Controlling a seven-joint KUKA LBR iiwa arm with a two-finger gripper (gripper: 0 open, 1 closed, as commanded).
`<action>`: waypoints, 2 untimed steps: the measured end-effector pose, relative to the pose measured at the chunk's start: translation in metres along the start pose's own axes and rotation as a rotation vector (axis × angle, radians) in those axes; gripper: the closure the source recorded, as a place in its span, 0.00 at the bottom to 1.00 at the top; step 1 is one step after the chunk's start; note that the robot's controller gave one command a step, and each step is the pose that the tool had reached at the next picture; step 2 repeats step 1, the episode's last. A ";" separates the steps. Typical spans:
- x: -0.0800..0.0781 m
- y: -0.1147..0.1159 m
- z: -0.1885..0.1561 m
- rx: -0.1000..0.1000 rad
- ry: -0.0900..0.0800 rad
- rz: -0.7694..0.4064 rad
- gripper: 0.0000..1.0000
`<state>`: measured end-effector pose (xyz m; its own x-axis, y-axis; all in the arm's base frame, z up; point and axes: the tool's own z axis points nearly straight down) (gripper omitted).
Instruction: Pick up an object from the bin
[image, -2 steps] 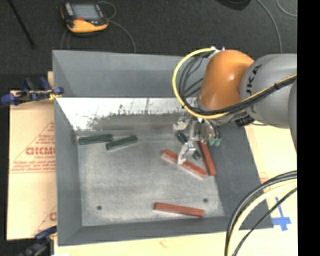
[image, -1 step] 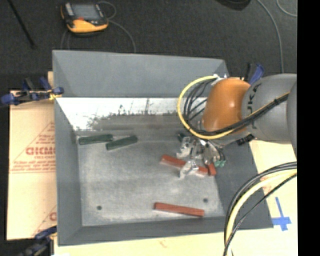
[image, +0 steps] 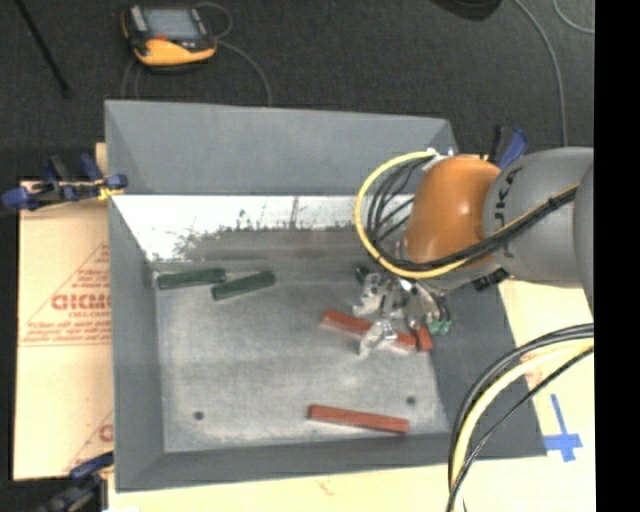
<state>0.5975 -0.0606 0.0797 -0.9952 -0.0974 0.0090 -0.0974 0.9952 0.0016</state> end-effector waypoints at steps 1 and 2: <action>-0.024 -0.008 -0.188 0.005 -0.022 0.023 1.00; -0.024 -0.008 -0.188 0.005 -0.022 0.023 1.00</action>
Offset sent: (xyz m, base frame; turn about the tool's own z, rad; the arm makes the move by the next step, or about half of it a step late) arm 0.0000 0.0000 0.0000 0.0000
